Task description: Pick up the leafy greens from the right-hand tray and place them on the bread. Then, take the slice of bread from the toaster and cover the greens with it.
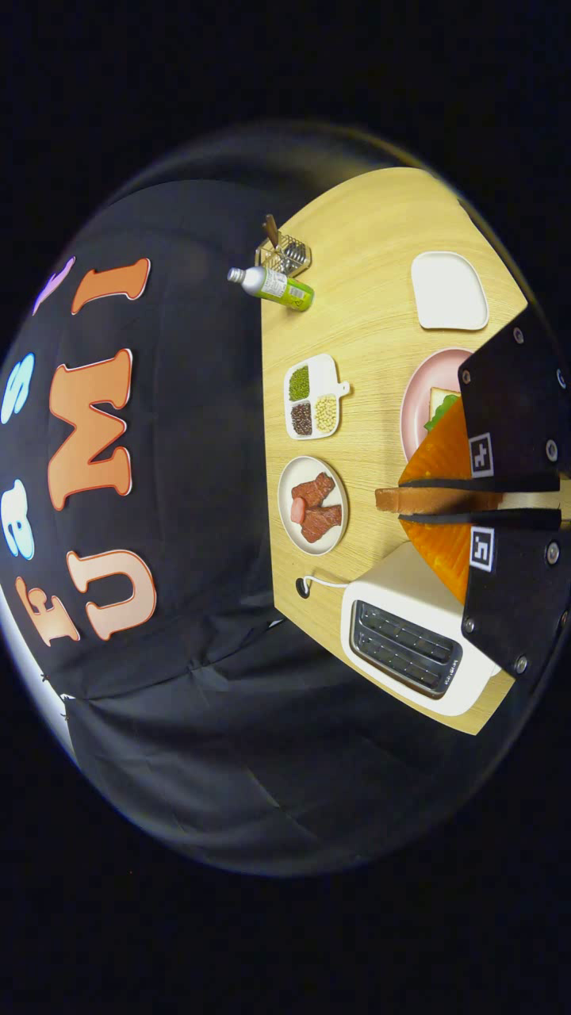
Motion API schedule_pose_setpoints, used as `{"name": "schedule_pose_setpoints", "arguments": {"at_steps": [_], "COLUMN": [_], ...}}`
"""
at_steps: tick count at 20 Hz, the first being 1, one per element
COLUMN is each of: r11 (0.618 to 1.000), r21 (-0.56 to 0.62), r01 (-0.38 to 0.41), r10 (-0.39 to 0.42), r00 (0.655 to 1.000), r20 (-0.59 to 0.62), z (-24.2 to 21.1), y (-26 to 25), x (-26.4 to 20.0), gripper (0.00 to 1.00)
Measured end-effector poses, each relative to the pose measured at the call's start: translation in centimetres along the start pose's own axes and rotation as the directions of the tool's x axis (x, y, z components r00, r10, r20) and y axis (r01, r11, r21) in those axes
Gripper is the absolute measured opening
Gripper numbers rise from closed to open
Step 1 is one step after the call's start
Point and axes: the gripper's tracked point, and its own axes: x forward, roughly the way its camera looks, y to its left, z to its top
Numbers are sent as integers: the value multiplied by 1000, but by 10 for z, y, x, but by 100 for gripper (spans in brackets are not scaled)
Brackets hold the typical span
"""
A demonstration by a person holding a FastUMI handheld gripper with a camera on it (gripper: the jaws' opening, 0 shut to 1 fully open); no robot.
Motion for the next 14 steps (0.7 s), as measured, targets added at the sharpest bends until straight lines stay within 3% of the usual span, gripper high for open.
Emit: {"name": "schedule_pose_setpoints", "arguments": {"at_steps": [14], "r11": [990], "r21": [-53], "r01": [-132], "r10": [127], "r00": [988], "r20": [-82], "z": [-41], "y": [-13], "x": [35], "gripper": [8]}}
